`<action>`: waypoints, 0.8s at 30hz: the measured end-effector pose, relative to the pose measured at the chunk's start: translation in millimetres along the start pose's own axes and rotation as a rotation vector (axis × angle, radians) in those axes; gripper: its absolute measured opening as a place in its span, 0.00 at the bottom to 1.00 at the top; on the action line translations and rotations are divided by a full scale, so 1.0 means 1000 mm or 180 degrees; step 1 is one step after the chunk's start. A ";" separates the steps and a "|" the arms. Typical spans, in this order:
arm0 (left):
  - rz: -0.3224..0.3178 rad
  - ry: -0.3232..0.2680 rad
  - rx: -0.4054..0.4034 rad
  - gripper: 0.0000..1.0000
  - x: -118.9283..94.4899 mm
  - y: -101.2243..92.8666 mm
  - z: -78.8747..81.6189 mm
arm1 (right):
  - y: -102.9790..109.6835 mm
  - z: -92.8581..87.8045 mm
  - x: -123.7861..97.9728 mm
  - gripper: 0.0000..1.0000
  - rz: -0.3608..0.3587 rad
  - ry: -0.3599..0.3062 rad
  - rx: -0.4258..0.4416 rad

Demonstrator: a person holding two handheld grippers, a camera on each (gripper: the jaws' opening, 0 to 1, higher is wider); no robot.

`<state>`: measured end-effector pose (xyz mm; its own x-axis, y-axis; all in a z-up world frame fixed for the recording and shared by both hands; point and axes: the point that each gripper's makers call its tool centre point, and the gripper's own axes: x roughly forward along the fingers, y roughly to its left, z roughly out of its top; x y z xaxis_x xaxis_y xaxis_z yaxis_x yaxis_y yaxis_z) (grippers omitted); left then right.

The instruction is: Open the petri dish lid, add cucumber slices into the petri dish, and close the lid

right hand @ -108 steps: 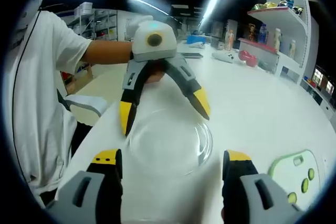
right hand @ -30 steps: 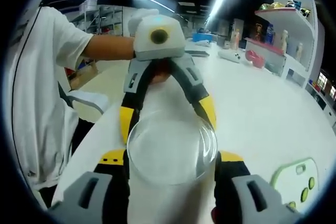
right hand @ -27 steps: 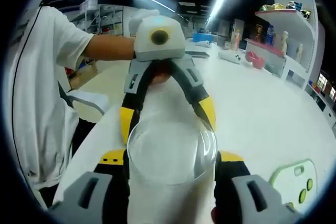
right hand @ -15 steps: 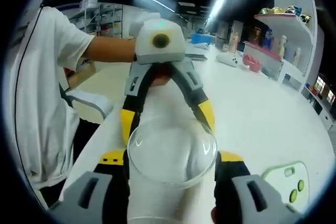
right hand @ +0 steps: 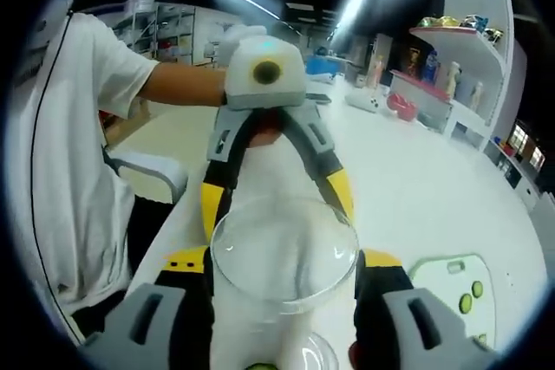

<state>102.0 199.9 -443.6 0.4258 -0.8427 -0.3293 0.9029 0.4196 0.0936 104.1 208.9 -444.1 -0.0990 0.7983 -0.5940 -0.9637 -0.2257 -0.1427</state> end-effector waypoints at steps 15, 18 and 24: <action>-0.0269 -0.0085 0.0126 0.67 0.042 -0.018 0.024 | 0.012 -0.026 -0.046 0.64 -0.0260 -0.0024 0.0177; -0.0318 -0.0093 0.0139 0.67 0.051 -0.022 0.027 | 0.014 -0.031 -0.054 0.64 -0.0297 -0.0022 0.0204; -0.0396 -0.0093 0.0168 0.67 0.064 -0.027 0.032 | 0.015 -0.039 -0.065 0.64 -0.0359 -0.0034 0.0251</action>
<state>106.3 123.9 -437.2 0.3113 -0.8969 -0.3140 0.9503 0.2936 0.1033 106.0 132.4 -438.6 0.0089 0.8222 -0.5691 -0.9853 -0.0898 -0.1451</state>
